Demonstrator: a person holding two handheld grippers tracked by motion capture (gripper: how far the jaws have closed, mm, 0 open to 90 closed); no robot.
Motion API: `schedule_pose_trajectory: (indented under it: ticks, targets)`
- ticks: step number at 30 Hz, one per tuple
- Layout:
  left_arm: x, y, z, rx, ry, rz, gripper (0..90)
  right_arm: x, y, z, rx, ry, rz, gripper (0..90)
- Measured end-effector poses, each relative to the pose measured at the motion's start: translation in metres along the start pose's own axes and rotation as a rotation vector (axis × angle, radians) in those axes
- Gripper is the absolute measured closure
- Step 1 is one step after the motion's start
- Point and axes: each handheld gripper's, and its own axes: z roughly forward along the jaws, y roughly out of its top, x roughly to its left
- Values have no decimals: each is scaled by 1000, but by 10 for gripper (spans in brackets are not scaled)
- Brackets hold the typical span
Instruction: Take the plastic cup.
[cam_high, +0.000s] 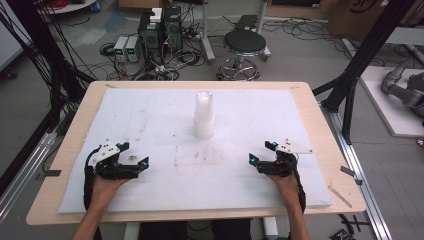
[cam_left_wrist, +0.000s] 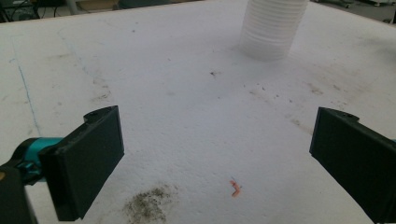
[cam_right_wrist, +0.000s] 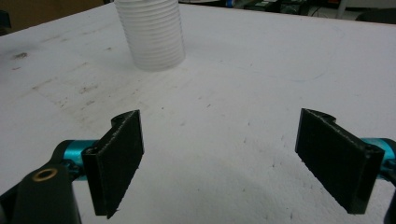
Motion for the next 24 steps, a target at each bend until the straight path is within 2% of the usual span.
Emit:
schedule_pose_trajectory:
  ticks: [9, 13, 19, 24]
  targets:
    - [0, 0, 0, -8, -1, -11, 28, -1, 0, 0, -5, 10, 9, 154]
    - [-1, 0, 0, -7, -1, 6, 28, 0, 0, -1, -9, 8, 3, 154]
    - [-1, 0, 0, -8, 10, -6, 28, 0, 0, -1, -8, 6, 1, 154]
    - [-1, 1, 0, -5, 9, 8, 28, 0, 0, -1, -5, 7, 2, 154]
